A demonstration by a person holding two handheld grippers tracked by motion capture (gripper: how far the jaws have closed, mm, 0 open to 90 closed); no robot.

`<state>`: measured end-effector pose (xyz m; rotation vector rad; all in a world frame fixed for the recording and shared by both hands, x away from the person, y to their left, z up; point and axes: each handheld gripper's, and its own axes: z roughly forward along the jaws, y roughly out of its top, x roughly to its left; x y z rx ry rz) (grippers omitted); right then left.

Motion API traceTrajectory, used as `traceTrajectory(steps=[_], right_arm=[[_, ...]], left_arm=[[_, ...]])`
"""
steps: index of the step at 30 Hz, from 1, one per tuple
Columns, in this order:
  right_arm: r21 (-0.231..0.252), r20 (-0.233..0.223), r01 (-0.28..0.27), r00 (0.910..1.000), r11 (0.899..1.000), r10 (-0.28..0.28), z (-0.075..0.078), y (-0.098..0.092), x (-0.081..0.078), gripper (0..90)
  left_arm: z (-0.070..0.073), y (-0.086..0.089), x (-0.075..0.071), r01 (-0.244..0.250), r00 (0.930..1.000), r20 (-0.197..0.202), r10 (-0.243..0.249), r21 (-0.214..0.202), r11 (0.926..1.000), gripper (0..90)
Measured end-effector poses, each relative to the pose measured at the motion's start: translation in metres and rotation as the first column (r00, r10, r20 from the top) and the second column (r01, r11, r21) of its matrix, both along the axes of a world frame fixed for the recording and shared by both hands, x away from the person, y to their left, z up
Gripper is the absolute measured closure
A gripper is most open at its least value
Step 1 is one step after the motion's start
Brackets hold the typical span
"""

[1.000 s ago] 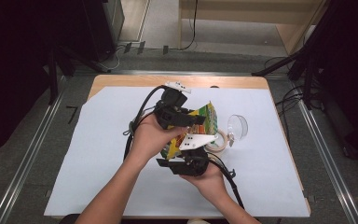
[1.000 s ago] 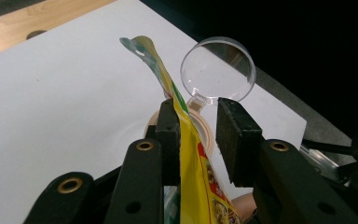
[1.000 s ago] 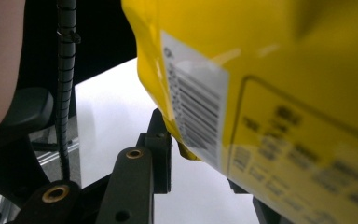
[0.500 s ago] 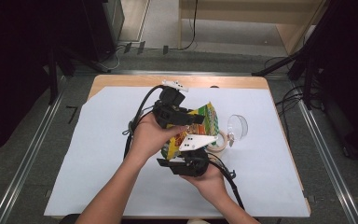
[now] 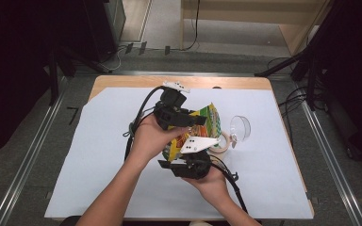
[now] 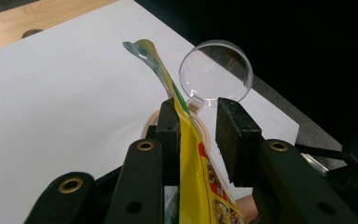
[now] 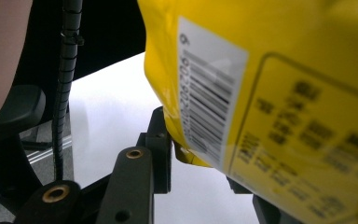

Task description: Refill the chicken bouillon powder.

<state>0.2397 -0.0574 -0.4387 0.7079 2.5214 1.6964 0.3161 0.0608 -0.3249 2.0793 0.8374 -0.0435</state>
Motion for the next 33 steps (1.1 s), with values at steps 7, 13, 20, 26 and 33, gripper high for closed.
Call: traceTrajectory(steps=[7, 13, 20, 26, 33], right_arm=[[-0.005, -0.005, -0.002, 1.0000, 1.000, 0.002, -0.0017, -0.0006, 0.0008, 68.6], [-0.010, -0.005, -0.002, 1.0000, 1.000, 0.002, -0.0032, -0.0002, 0.0019, 68.6], [-0.008, -0.011, 0.003, 0.9999, 1.000, -0.003, -0.0024, -0.0015, 0.0018, 68.3], [-0.015, -0.021, -0.001, 0.9998, 1.000, 0.000, -0.0034, -0.0012, 0.0035, 67.9], [-0.011, -0.016, -0.002, 0.9999, 1.000, 0.002, -0.0018, -0.0010, 0.0021, 67.9]], left_arm=[[-0.0022, 0.0003, 0.0006, -0.001, 1.0000, -0.002, 0.001, 0.000, 1.0000, 71.9], [-0.0044, 0.0004, 0.0022, 0.000, 1.0000, -0.002, 0.000, 0.002, 1.0000, 71.8], [-0.0060, 0.0013, 0.0061, -0.003, 0.9998, -0.019, 0.003, -0.015, 0.9999, 71.7], [-0.0081, 0.0047, 0.0087, -0.012, 0.9995, -0.031, 0.012, -0.021, 0.9997, 71.5], [-0.0058, 0.0036, 0.0061, -0.010, 0.9997, -0.024, 0.010, -0.020, 0.9997, 71.1]])
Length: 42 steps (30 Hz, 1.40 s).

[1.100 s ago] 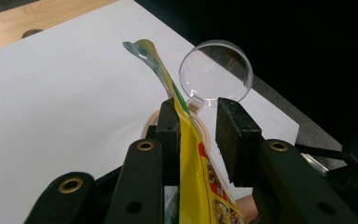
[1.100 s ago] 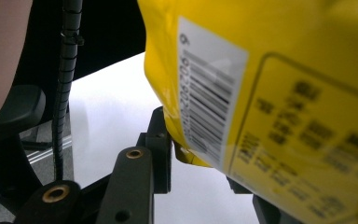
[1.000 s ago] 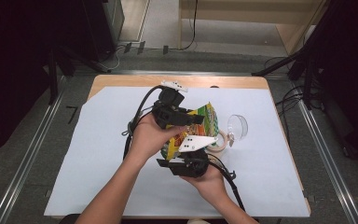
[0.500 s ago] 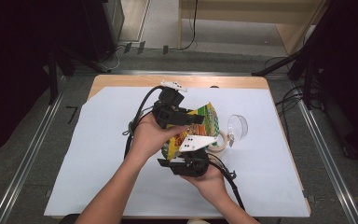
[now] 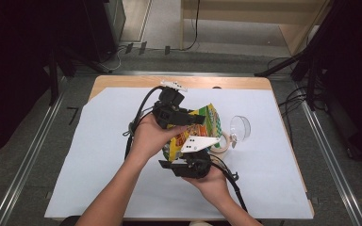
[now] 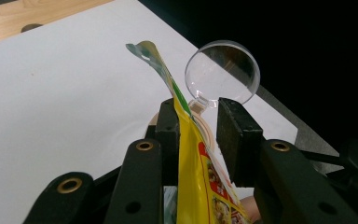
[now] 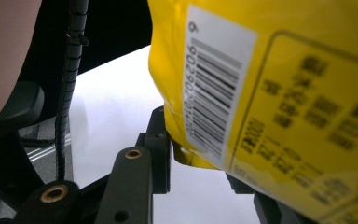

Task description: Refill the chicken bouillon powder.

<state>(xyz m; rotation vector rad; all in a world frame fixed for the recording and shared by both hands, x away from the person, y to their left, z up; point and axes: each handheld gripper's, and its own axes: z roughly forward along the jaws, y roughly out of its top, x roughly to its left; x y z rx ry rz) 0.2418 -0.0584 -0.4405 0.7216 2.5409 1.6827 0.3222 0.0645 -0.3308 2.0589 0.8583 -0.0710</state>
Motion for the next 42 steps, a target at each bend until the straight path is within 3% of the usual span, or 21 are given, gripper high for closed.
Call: traceTrajectory(steps=[4, 12, 29, 35, 42], right_arm=[[0.028, -0.016, -0.006, 0.9999, 1.000, 0.007, -0.001, 0.000, 0.001, 68.0], [0.013, -0.002, 0.011, 0.9999, 1.000, -0.011, -0.001, -0.001, 0.001, 68.1], [-0.010, -0.012, 0.019, 0.9997, 1.000, -0.020, 0.002, -0.002, 0.008, 67.9], [0.003, -0.022, 0.025, 0.9995, 1.000, -0.024, 0.004, -0.001, 0.010, 67.3], [-0.014, -0.003, 0.019, 0.9998, 1.000, -0.019, 0.003, -0.001, 0.008, 68.3]], left_arm=[[0.004, -0.006, -0.005, 0.009, 0.9993, 0.036, -0.010, 0.032, 0.9994, 70.7], [0.000, -0.004, 0.002, 0.006, 1.0000, 0.006, -0.006, 0.006, 1.0000, 71.9], [0.000, -0.006, 0.013, 0.001, 0.9999, -0.011, -0.001, 0.015, 0.9999, 71.7], [0.001, -0.007, 0.017, 0.000, 0.9996, -0.029, 0.000, 0.015, 0.9999, 71.7], [0.000, -0.005, 0.015, 0.008, 0.9997, -0.024, -0.008, 0.012, 0.9999, 71.4]])
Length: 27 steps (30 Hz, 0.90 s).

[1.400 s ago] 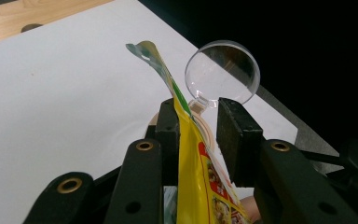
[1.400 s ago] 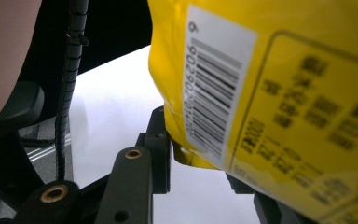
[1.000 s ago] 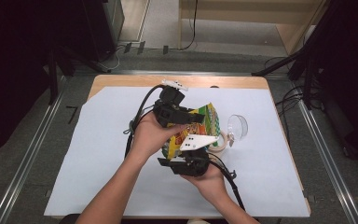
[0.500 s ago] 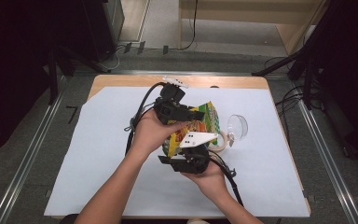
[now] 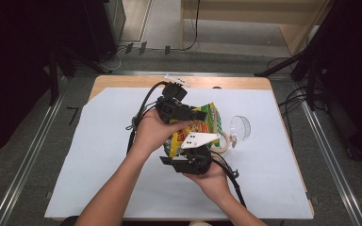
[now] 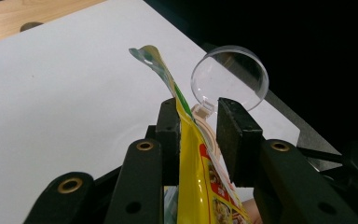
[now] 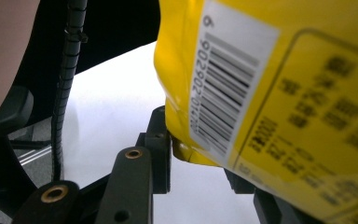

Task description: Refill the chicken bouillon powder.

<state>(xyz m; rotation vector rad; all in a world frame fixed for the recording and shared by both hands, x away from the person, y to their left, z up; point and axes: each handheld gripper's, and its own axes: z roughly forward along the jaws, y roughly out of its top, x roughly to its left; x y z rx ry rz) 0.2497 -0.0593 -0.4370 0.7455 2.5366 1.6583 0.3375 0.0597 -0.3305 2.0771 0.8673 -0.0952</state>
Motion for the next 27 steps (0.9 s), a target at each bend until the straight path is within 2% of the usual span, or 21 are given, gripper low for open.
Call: traceTrajectory(steps=[5, 10, 15, 19, 27], right_arm=[[-0.008, 0.012, -0.004, 0.9999, 1.000, 0.004, -0.0008, 0.0011, -0.0015, 68.5], [0.021, 0.015, -0.005, 0.9999, 1.000, 0.004, 0.0007, 0.0023, -0.0054, 68.2], [0.012, 0.015, 0.001, 0.9999, 1.000, -0.001, -0.0043, 0.0013, -0.0037, 68.6], [0.038, 0.008, -0.006, 0.9999, 0.999, 0.006, -0.0047, -0.0008, -0.0034, 68.6], [0.034, 0.004, 0.000, 1.0000, 0.999, 0.000, -0.0054, 0.0007, -0.0040, 68.7]], left_arm=[[-0.0008, 0.0024, -0.0019, -0.003, 1.0000, 0.003, 0.003, -0.001, 1.0000, 71.3], [0.0002, 0.0055, -0.0009, -0.005, 0.9999, -0.015, 0.005, -0.013, 0.9999, 71.3], [-0.0018, 0.0025, -0.0034, 0.008, 1.0000, 0.004, -0.007, -0.011, 0.9999, 71.3], [-0.0010, 0.0031, -0.0037, -0.005, 0.9999, 0.009, 0.005, -0.003, 1.0000, 75.8], [0.0019, 0.0028, -0.0102, -0.008, 0.9992, 0.040, 0.007, 0.016, 0.9998, 77.4]])
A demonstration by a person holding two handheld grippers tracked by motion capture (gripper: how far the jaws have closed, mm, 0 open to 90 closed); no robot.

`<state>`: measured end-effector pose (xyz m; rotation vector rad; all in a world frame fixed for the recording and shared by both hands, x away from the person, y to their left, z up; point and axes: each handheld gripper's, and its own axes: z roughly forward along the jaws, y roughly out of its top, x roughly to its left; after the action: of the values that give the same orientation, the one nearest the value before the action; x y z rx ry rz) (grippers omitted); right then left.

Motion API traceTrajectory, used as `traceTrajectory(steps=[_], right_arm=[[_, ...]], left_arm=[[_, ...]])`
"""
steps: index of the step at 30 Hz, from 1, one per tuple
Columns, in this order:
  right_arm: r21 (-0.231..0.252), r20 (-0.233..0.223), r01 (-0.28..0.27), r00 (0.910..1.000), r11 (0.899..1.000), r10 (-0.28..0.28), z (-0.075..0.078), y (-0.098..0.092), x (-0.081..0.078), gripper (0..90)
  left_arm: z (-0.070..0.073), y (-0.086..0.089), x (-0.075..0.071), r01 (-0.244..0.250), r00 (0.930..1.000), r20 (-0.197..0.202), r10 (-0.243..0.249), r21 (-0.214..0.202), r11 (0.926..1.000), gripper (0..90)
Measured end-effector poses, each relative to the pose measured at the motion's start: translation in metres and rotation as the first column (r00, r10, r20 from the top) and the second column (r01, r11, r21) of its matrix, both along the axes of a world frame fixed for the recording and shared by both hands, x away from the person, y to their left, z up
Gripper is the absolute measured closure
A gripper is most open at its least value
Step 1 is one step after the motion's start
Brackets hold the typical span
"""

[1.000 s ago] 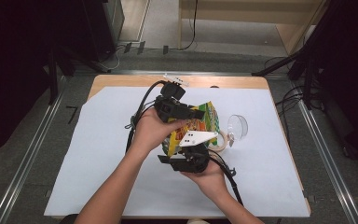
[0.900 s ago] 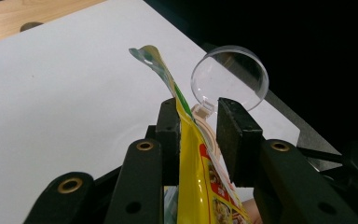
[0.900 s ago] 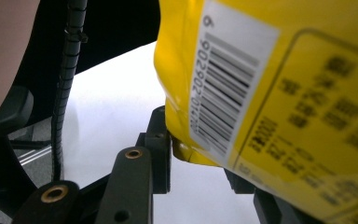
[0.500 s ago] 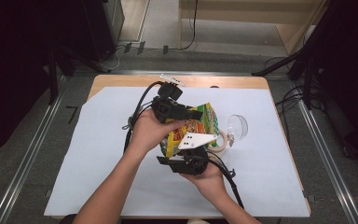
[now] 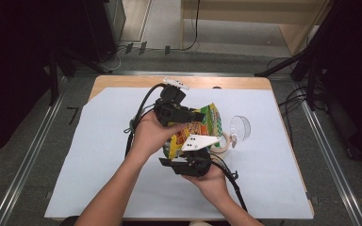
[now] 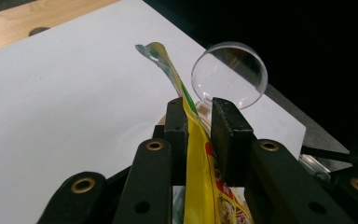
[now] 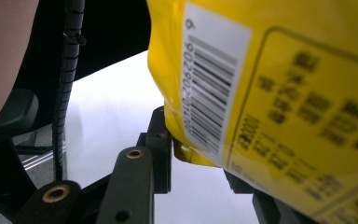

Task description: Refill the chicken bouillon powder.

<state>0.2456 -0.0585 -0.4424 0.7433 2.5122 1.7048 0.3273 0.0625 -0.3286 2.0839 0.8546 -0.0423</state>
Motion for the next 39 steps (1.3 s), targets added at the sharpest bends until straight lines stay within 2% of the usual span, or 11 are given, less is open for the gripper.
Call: traceTrajectory(steps=[5, 10, 12, 13, 14, 17, 24, 27, 34, 39], right_arm=[[0.003, -0.002, -0.008, 1.0000, 1.000, 0.008, -0.002, -0.001, 0.000, 68.7], [0.024, -0.033, -0.013, 0.9994, 1.000, 0.014, -0.002, -0.001, 0.001, 68.3], [0.026, -0.024, -0.016, 0.9996, 1.000, 0.017, 0.000, -0.001, 0.000, 68.1], [0.017, -0.015, -0.013, 0.9998, 1.000, 0.013, 0.001, 0.000, -0.001, 68.1], [0.018, -0.025, -0.015, 0.9996, 1.000, 0.016, 0.002, 0.000, -0.001, 68.1], [0.021, -0.026, -0.013, 0.9996, 1.000, 0.014, 0.002, 0.000, 0.000, 68.1], [0.037, -0.050, -0.005, 0.9987, 0.999, 0.007, 0.001, -0.002, 0.000, 67.7], [0.030, -0.041, -0.002, 0.9992, 1.000, 0.003, 0.000, -0.002, -0.001, 68.1], [0.019, -0.018, 0.010, 0.9998, 1.000, -0.010, 0.002, -0.002, -0.002, 68.4], [0.016, -0.028, 0.012, 0.9995, 1.000, -0.011, 0.002, -0.002, -0.001, 68.4]], left_arm=[[0.000, 0.003, -0.001, -0.003, 1.0000, -0.006, 0.003, -0.004, 1.0000, 77.4], [0.001, 0.001, -0.003, -0.002, 1.0000, 0.000, 0.002, -0.008, 1.0000, 76.4], [0.000, 0.001, -0.001, 0.004, 1.0000, 0.001, -0.004, -0.007, 1.0000, 75.6], [-0.001, 0.002, 0.002, 0.003, 0.9999, -0.010, -0.003, -0.009, 1.0000, 75.6], [-0.001, 0.003, 0.005, 0.001, 0.9996, -0.029, -0.002, -0.021, 0.9998, 75.4], [-0.002, 0.003, 0.007, 0.003, 0.9994, -0.034, -0.004, -0.026, 0.9996, 75.3], [-0.001, -0.003, 0.005, 0.019, 0.9997, -0.014, -0.019, -0.008, 0.9998, 75.3], [0.000, -0.005, 0.002, 0.016, 0.9999, 0.002, -0.016, 0.007, 0.9998, 75.3], [0.002, -0.008, -0.002, 0.016, 0.9997, 0.021, -0.016, 0.007, 0.9998, 75.0], [0.003, -0.010, -0.004, 0.013, 0.9994, 0.033, -0.013, 0.012, 0.9999, 74.4]])
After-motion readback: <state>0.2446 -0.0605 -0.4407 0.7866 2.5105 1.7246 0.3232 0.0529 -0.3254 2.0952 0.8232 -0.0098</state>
